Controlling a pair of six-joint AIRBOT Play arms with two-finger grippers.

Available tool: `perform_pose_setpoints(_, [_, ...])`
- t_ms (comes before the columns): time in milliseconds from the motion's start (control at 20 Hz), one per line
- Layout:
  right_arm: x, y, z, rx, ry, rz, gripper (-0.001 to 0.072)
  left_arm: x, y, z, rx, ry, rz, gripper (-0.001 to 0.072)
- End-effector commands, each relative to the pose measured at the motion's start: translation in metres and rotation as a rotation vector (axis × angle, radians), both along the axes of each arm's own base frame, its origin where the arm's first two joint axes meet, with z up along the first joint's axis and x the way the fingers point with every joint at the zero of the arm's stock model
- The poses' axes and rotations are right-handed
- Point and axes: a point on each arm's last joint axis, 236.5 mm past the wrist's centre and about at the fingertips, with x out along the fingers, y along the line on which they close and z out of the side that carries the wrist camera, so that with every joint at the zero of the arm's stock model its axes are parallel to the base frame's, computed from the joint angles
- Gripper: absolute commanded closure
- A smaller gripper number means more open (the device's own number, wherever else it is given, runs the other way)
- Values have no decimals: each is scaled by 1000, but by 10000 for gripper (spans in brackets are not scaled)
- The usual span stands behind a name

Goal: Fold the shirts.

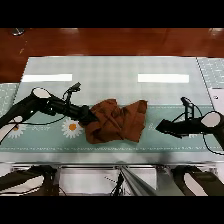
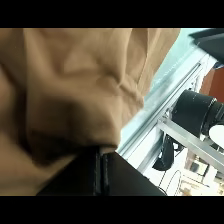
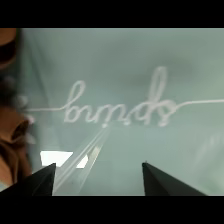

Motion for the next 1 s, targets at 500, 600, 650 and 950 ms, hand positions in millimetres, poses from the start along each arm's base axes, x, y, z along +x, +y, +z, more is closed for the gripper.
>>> perform_pose_setpoints(500, [51, 91, -1, 249, -123, -36, 96, 16, -7, 12, -36, -40, -31, 688])
perform_pose_setpoints(600, [59, 95, -9, 257, -100, -42, 151, 14, -7, 13, -40, -35, -37, 688])
perform_pose_setpoints(650, [62, 98, -11, 267, -90, -40, 172, 14, -7, 13, -39, -33, -36, 688])
perform_pose_setpoints(950, [68, 110, -8, 300, -63, 25, 689, 16, -6, 13, -38, -33, -29, 688])
